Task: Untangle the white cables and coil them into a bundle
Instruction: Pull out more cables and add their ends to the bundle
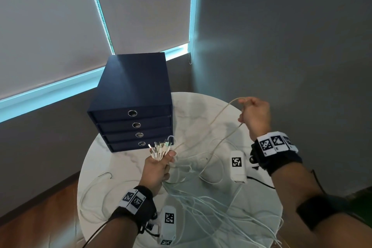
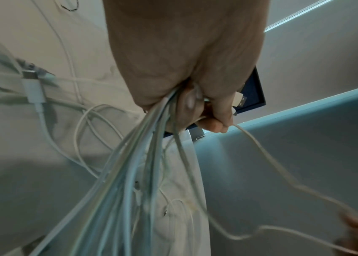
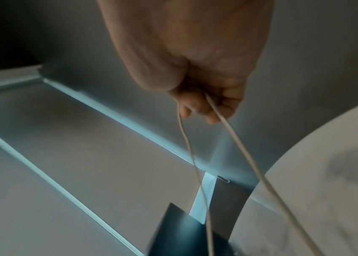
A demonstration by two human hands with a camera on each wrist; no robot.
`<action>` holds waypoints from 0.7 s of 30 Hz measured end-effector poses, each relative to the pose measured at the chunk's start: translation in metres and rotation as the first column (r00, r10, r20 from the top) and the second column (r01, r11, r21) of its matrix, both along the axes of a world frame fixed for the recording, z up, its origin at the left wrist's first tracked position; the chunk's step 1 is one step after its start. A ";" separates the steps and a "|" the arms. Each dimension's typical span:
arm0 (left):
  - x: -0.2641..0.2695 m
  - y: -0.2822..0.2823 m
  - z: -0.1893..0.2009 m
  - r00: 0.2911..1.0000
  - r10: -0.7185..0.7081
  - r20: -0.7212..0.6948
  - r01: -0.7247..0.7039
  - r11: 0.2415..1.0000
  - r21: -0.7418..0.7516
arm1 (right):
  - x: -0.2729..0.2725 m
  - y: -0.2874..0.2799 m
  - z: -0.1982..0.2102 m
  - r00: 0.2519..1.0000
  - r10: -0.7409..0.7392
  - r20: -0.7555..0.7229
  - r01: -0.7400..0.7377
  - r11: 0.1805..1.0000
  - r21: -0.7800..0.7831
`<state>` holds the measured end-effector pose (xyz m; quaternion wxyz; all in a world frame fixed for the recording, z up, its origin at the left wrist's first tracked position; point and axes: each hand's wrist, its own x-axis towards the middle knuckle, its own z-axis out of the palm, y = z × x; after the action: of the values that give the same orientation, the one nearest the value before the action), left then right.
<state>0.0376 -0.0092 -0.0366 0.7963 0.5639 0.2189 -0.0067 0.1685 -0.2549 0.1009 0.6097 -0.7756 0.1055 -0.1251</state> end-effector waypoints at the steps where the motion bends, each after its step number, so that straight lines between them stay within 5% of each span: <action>1: 0.002 -0.001 0.002 1.000 -0.010 0.006 0.010 1.000 0.007 | 0.002 -0.003 -0.007 0.998 0.030 -0.059 -0.040 0.981 -0.191; 4: 0.009 -0.011 0.014 0.999 -0.048 0.022 0.047 0.998 0.046 | -0.015 0.008 -0.028 0.968 0.145 -0.206 -0.250 0.657 -0.711; 6: 0.015 -0.018 0.022 0.997 -0.069 0.034 0.066 0.995 0.074 | -0.037 0.029 -0.038 0.908 0.366 -0.205 -0.375 0.491 -0.786; 9: 0.021 -0.025 0.030 0.995 -0.076 0.059 0.070 0.993 0.097 | -0.059 0.060 -0.050 0.708 0.637 -0.305 -0.626 0.365 -0.689; 12: 0.021 -0.021 0.028 0.995 -0.080 0.057 0.075 0.993 0.086 | -0.061 0.070 -0.054 0.672 0.681 -0.291 -0.696 0.448 -0.560; 18: 0.009 -0.002 0.015 1.000 -0.023 -0.007 0.023 1.000 0.011 | -0.021 0.038 -0.028 0.895 0.445 -0.017 -0.414 0.816 -0.403; 21: 0.006 0.000 0.012 0.999 -0.024 -0.026 0.024 1.000 0.003 | -0.007 0.019 -0.018 0.942 0.335 0.016 -0.312 0.892 -0.327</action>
<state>0.0440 -0.0093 -0.0247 0.7923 0.5678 0.2222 -0.0232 0.1610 -0.2356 0.0832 0.4918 -0.8656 -0.0687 -0.0651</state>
